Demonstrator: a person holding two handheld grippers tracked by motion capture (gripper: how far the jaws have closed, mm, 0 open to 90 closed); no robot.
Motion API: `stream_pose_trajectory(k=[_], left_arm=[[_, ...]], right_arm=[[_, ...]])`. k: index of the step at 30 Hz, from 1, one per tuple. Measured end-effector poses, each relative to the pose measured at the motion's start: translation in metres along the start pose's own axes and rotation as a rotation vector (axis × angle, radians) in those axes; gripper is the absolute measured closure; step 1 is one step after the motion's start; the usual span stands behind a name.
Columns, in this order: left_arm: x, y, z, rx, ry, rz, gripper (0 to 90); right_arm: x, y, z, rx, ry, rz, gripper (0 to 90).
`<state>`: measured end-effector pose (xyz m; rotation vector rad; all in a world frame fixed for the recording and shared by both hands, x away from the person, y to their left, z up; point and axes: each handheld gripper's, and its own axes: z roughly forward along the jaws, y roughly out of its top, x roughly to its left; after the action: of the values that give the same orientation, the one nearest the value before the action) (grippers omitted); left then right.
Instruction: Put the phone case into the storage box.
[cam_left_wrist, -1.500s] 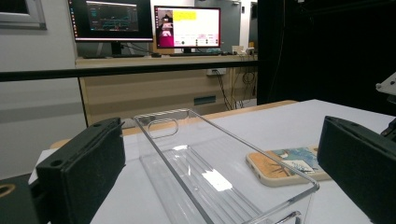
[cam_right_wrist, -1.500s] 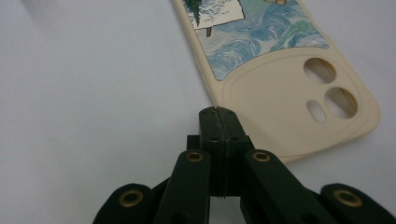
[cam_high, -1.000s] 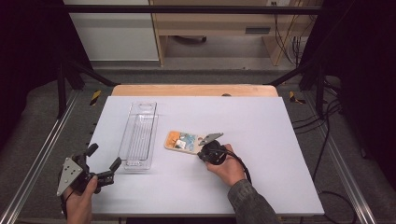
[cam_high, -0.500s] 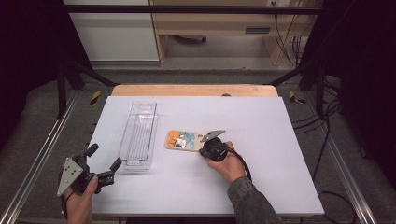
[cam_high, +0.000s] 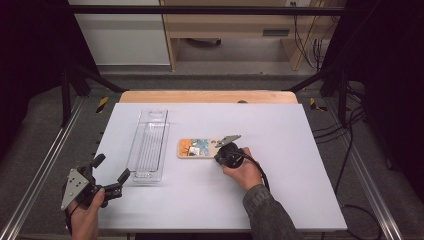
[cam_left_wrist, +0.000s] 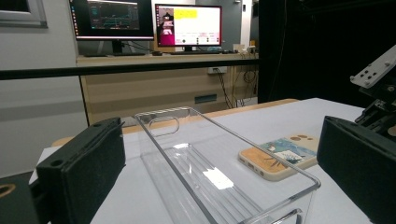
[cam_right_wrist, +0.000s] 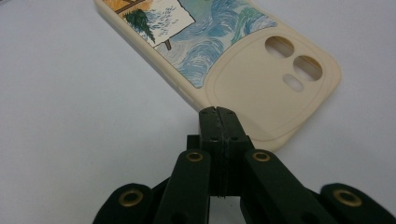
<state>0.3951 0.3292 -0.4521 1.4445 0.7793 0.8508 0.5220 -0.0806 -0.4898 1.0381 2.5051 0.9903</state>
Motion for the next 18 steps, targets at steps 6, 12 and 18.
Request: stream_pose_trajectory(k=[6, 12, 18], left_arm=[[0.0003, -0.0002, -0.0001, -0.001, 0.001, -0.001, 0.8], [0.0001, -0.0004, 0.0002, 0.001, 0.0, 0.0, 0.8], [-0.0004, -0.0006, 0.0007, 0.003, -0.002, -0.001, 0.8]], right_arm=[[-0.0042, 0.0001, 0.0022, -0.015, 0.001, 0.018, 90.0], [-0.0067, 0.0, 0.0037, -0.027, -0.002, 0.023, 90.0], [-0.0084, 0.0002, 0.0046, -0.032, -0.006, 0.041, 90.0]])
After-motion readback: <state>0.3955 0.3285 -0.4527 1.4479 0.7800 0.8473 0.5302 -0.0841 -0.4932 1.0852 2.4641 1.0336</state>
